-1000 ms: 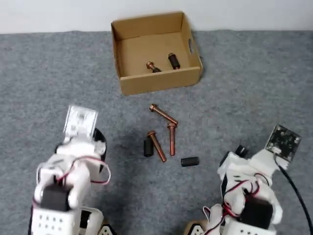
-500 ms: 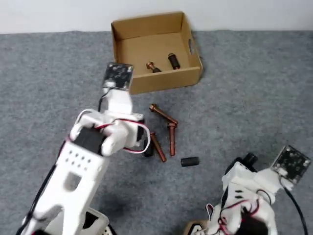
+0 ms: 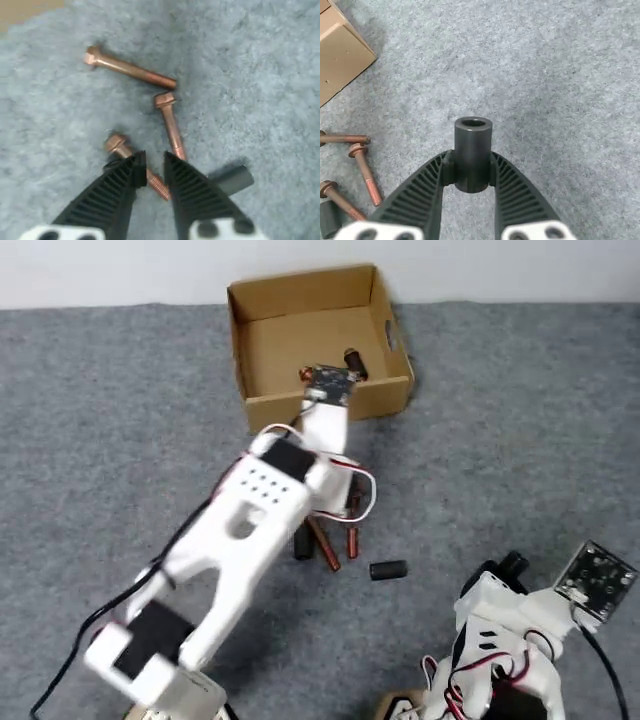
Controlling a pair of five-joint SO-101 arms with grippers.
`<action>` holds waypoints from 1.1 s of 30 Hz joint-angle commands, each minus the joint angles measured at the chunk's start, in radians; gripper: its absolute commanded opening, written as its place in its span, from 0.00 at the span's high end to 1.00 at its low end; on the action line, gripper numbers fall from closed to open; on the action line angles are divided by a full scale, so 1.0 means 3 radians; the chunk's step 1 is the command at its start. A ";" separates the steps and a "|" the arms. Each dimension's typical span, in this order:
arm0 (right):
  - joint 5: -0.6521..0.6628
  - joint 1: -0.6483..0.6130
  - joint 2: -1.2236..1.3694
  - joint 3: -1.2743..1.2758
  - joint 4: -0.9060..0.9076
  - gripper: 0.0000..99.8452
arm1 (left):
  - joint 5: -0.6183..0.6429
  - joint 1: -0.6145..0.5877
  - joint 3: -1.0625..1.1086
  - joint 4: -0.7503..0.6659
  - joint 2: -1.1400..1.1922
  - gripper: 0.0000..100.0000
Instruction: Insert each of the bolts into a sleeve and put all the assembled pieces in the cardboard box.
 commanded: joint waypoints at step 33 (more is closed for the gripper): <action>0.0041 -0.0074 -0.0018 -0.0005 -0.0043 0.99 | 0.0220 0.0087 -0.1961 0.0731 0.1903 1.00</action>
